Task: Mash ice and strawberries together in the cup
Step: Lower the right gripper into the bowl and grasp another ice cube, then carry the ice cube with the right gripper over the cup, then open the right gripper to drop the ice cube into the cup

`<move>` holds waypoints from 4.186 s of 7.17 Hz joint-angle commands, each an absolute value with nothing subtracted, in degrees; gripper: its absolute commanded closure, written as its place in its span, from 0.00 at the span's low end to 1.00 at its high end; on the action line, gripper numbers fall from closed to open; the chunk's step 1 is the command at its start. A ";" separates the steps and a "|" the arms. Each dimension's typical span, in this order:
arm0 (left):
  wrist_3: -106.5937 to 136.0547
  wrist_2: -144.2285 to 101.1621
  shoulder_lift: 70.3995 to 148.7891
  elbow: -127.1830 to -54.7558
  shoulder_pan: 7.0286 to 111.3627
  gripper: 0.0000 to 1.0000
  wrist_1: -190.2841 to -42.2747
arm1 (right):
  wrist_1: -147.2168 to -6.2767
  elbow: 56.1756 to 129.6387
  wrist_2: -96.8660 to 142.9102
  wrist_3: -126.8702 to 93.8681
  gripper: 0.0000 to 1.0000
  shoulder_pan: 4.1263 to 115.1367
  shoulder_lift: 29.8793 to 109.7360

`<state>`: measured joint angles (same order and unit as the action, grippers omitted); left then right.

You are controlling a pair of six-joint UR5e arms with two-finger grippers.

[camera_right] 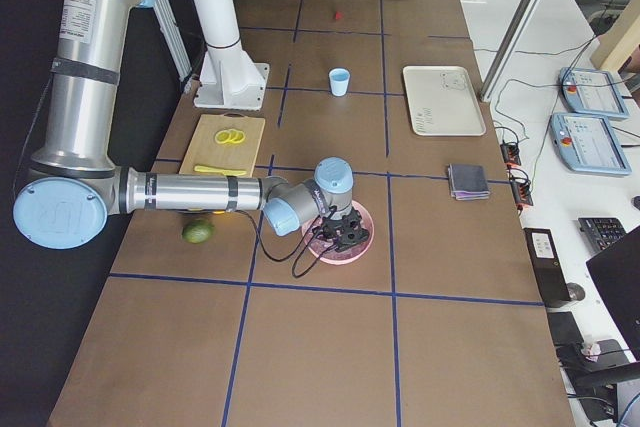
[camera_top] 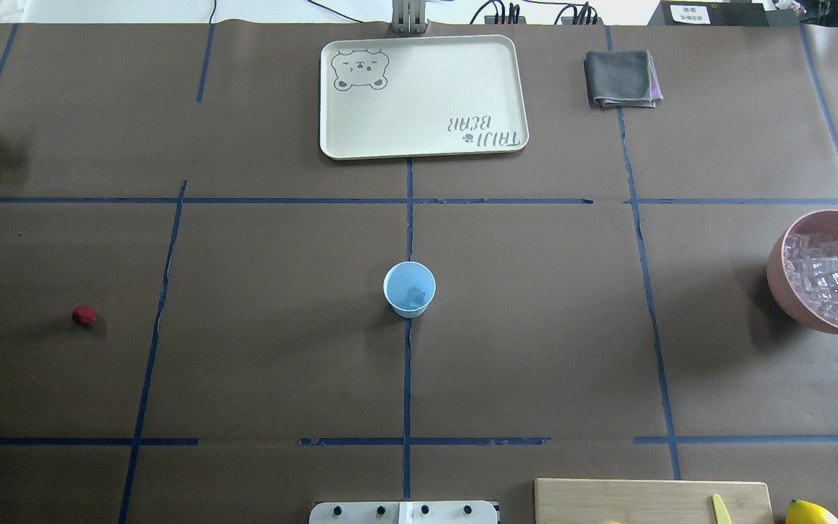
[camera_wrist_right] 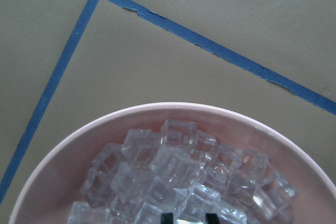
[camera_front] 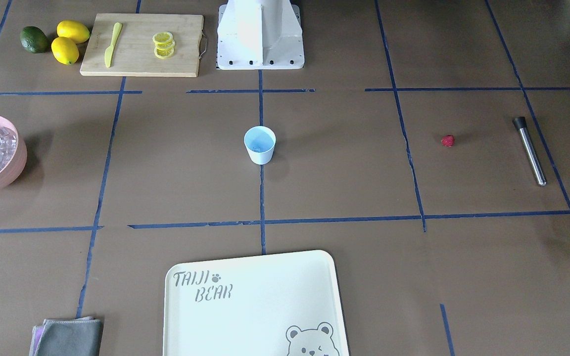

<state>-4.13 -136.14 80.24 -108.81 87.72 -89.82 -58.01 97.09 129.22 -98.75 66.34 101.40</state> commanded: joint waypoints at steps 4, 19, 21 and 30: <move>-4.13 -136.23 80.24 -108.81 87.71 0.00 -89.82 | -58.18 102.99 128.58 -98.44 1.00 66.71 106.68; -4.04 -136.05 80.33 -108.54 87.63 0.00 -89.82 | -73.65 103.92 111.10 -117.16 0.98 28.48 57.06; -4.04 -136.05 80.33 -108.63 87.63 0.00 -89.82 | -73.65 100.73 109.79 -117.16 0.97 28.39 54.94; -4.04 -136.14 79.81 -108.98 87.71 0.00 -89.82 | -77.25 107.71 114.93 -104.95 0.00 37.05 62.35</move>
